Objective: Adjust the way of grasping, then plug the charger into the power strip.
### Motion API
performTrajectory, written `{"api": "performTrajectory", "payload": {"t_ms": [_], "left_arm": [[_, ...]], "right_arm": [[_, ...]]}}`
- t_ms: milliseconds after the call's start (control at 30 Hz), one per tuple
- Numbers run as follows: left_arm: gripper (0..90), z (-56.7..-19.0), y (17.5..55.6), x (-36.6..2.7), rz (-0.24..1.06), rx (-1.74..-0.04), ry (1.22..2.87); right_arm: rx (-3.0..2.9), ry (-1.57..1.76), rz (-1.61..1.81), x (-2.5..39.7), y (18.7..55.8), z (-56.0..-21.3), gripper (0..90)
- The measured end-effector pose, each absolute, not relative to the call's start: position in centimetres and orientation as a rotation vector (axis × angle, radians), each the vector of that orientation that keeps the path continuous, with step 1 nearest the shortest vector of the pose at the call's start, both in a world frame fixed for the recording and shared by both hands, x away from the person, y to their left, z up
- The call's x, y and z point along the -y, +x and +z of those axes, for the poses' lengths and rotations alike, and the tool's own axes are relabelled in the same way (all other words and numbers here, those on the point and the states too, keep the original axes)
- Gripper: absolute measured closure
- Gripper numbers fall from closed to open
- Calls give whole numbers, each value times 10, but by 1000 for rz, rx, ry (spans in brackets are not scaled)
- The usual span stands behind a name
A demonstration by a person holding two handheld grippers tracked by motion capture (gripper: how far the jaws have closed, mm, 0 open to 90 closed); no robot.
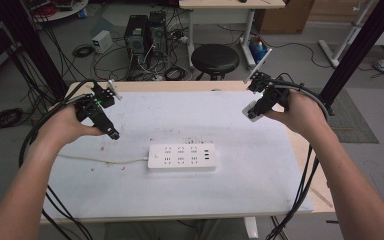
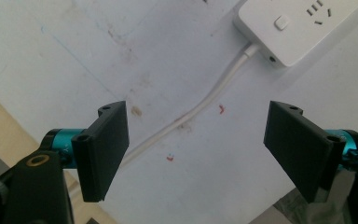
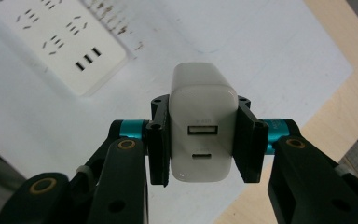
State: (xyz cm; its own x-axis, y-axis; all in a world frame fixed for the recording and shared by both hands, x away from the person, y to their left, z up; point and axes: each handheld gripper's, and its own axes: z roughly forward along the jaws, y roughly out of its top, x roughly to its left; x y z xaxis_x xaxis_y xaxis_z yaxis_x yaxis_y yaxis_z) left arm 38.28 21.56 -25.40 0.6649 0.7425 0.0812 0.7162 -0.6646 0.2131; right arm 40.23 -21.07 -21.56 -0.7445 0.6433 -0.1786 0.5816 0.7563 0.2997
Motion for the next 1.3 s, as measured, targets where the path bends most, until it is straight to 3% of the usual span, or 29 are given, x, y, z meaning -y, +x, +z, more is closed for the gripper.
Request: {"api": "performTrajectory", "payload": {"t_ms": [533, 833, 1300], "left_arm": [[221, -256, 378, -215, 244, -1170, 2711], [208, -257, 374, -219, 179, -1130, 2730], [170, -270, 367, -235, 148, -1144, 2677]], "right_arm": [[-2735, 862, 255, 201, 397, -216, 620], [-2788, 751, 215, 189, 405, -221, 620], [-2961, 390, 146, 124, 429, -257, 621]]}}
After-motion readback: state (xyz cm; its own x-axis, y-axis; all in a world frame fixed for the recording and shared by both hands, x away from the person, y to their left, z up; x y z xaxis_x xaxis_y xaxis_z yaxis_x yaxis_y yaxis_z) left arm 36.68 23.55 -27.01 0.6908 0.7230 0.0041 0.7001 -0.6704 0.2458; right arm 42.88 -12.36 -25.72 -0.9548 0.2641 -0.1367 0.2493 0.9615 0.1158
